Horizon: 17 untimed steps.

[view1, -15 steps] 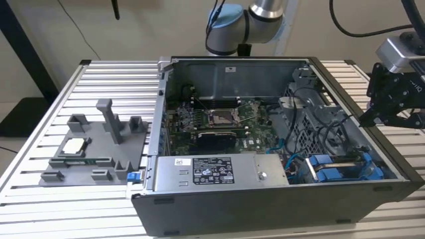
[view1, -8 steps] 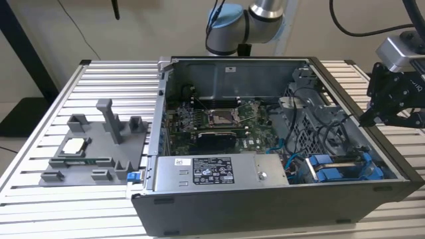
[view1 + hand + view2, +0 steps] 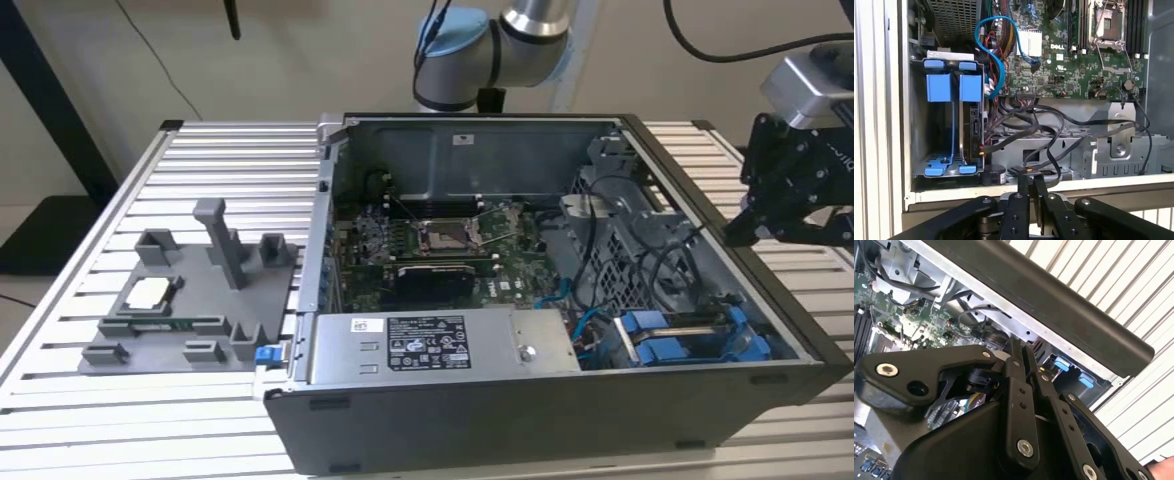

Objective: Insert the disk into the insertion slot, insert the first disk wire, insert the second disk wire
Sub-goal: 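Insert the second disk wire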

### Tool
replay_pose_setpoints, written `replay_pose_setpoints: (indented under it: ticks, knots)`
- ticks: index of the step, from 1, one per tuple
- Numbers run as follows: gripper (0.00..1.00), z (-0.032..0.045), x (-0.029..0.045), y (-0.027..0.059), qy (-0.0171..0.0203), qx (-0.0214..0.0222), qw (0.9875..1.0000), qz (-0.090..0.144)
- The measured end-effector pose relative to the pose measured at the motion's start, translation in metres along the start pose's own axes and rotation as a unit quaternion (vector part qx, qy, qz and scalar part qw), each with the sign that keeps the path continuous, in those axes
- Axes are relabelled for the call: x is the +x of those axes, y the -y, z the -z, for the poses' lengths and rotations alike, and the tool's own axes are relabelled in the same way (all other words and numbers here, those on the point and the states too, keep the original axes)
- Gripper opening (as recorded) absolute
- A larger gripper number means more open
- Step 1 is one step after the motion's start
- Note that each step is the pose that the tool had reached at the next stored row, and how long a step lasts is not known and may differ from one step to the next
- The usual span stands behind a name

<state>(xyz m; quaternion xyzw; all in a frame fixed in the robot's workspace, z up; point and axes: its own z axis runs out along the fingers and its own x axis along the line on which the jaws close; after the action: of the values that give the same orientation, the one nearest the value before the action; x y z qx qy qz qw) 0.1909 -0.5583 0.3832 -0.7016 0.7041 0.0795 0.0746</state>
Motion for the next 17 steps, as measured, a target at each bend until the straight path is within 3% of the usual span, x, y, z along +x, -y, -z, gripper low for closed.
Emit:
replay_pose_setpoints:
  ticks: [5, 17]
  knots:
    - [0.16, 0.0030, -0.0007, -0.0087, -0.0005, 0.0002, 1.0000, 0.000]
    - [0.16, 0.0044, -0.0009, -0.0440, -0.0026, 0.0009, 1.0000, 0.000]
